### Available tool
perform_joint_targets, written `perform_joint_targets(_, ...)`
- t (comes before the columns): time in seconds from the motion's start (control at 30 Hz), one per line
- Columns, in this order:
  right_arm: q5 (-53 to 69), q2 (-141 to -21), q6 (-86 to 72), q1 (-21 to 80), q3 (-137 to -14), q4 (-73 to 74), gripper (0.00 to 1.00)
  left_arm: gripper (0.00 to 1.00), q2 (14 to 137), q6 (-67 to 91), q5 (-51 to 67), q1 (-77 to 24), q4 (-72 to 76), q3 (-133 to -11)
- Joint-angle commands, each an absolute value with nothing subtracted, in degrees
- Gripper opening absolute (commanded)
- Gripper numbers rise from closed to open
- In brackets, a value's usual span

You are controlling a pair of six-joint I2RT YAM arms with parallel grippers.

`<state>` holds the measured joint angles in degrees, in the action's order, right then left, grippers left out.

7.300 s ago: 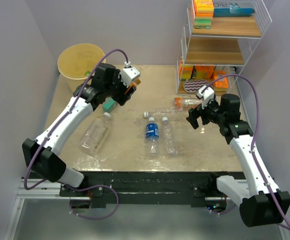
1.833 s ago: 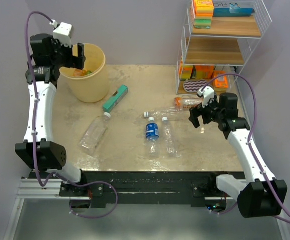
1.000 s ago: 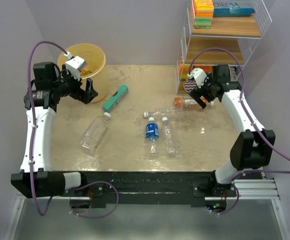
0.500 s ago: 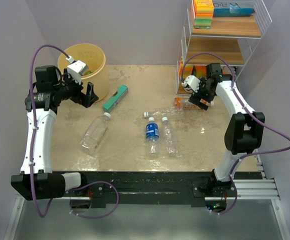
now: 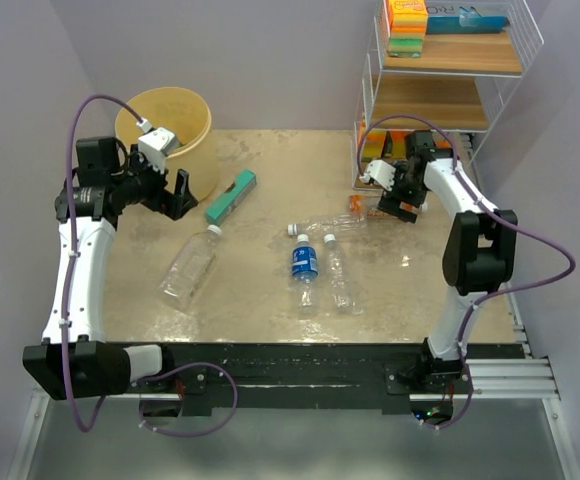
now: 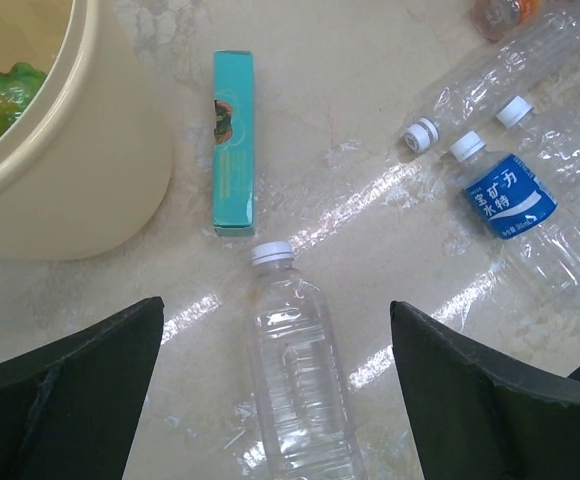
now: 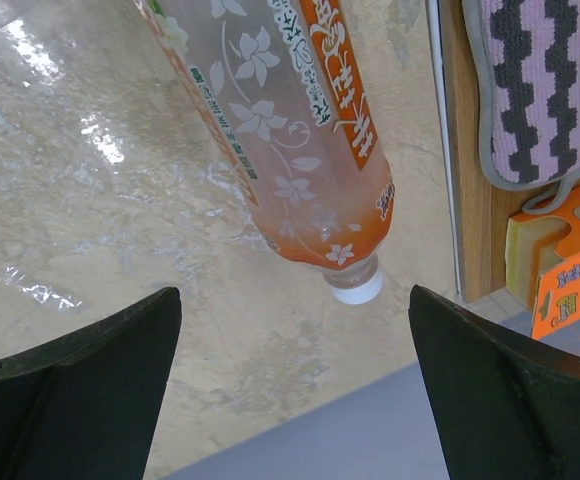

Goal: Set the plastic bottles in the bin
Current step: Pick up the plastic bottle at the center of the board.

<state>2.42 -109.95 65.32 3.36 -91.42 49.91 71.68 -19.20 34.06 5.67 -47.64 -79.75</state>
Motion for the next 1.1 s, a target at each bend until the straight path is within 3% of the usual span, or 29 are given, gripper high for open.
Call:
perform_joint_targets(0.0,0.9,-111.6,67.3,3.6,-94.7,49.1,0.98,1.00,72.1,-19.7,33.7,6.0,-45.9,-79.7)
perform_joint_targets(1.07,-1.6,-118.9,70.3,7.1,-95.4,46.8,0.96,0.99,74.9,-19.2,31.6,6.0,-47.5,-83.6)
